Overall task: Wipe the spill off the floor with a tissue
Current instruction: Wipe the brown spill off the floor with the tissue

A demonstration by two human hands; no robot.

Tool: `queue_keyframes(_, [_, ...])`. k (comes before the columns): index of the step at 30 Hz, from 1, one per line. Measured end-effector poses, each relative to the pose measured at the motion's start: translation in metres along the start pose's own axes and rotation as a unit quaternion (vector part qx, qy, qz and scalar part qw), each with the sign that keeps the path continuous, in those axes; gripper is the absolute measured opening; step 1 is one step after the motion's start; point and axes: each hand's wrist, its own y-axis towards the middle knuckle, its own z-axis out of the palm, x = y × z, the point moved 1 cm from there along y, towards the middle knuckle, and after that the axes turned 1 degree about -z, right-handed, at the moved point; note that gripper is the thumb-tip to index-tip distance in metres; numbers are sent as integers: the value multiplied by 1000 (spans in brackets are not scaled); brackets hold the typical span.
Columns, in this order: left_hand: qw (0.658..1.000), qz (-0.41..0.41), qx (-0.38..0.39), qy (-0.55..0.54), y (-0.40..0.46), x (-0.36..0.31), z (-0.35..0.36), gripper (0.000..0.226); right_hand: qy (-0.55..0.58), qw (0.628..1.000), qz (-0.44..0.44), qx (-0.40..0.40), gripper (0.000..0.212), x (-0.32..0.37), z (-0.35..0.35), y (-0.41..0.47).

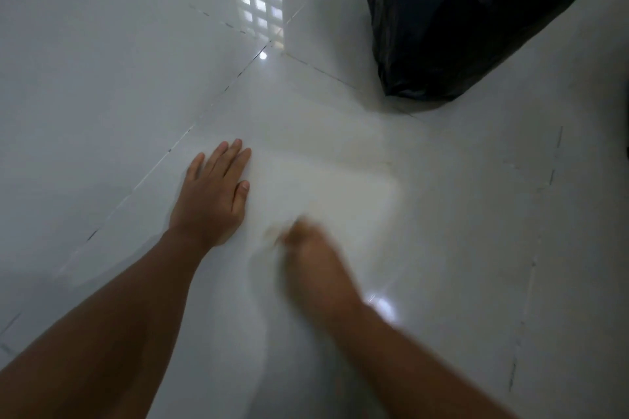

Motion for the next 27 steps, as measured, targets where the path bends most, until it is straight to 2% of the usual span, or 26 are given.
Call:
queue_keyframes(1, [1000, -1, -1, 0, 0, 0, -1, 58, 41, 994, -77, 65, 28, 23, 11, -41])
queue_keyframes(2, [1000, 0, -2, 0, 2, -1, -1, 58, 58, 985, -132, 93, 30, 32, 16, -70])
queue_keyframes(3, [1000, 3, -3, 2, 5, -3, -2, 58, 60, 984, -148, 82, 32, 23, 7, -82])
queue_keyframes(4, [1000, 7, -1, 3, 7, -6, -1, 58, 49, 991, -116, 44, 29, 2, -3, -77])
queue_keyframes(6, [1000, 8, 2, 8, 8, -8, 1, 58, 82, 990, 62, -92, 12, -55, -39, -39])
queue_keyframes(8, [1000, 3, 3, 9, 6, -7, 3, 58, 19, 951, 214, -223, 8, -106, -79, 18])
queue_keyframes(9, [1000, 4, 6, 8, 5, -6, 3, 59, 44, 925, 269, -265, 7, -114, -90, 44])
queue_keyframes(10, [1000, 5, 8, 7, 3, -6, 3, 59, 40, 914, 288, -284, 5, -107, -93, 65])
queue_keyframes(11, [1000, 5, 7, 5, 3, -6, 3, 59, 24, 924, 269, -272, 3, -89, -85, 78])
queue_keyframes(13, [1000, 8, 2, 2, 3, -5, 1, 58, -3, 975, 96, -201, 13, -38, -44, 72])
queue_keyframes(15, [1000, 8, 0, 2, 2, -4, 1, 58, -17, 997, -66, -38, 16, 6, -1, 22])
queue_keyframes(17, [1000, 7, -4, 1, 5, -2, 0, 58, 10, 968, -215, 131, 10, 14, 6, -40])
queue_keyframes(18, [1000, 9, -3, -1, 7, -3, 0, 58, 12, 950, -270, 155, 8, 3, -4, -56])
queue_keyframes(19, [1000, 12, -3, -2, 9, -4, -1, 58, 18, 943, -302, 141, 10, -17, -17, -60])
queue_keyframes(20, [1000, 13, -4, 0, 10, -5, -1, 58, 16, 954, -287, 83, 12, -37, -32, -52])
queue_keyframes(21, [1000, 12, -6, 0, 11, -4, 0, 58, -3, 973, -232, -9, 13, -60, -46, -34])
queue_keyframes(22, [1000, 11, -6, -1, 12, -4, 1, 58, -35, 985, -136, -99, 13, -77, -63, -9])
queue_keyframes(24, [1000, 7, 0, -1, 10, -3, 2, 58, -53, 972, 62, -222, 16, -95, -81, 34])
queue_keyframes(25, [1000, 6, 2, 1, 10, -3, 2, 58, -40, 963, 111, -243, 18, -90, -75, 47])
queue_keyframes(26, [1000, 5, 2, 1, 9, -3, 2, 58, -34, 963, 101, -247, 20, -76, -62, 49])
queue_keyframes(27, [1000, 8, 2, -1, 9, -3, 2, 57, -23, 975, 55, -213, 22, -53, -43, 40])
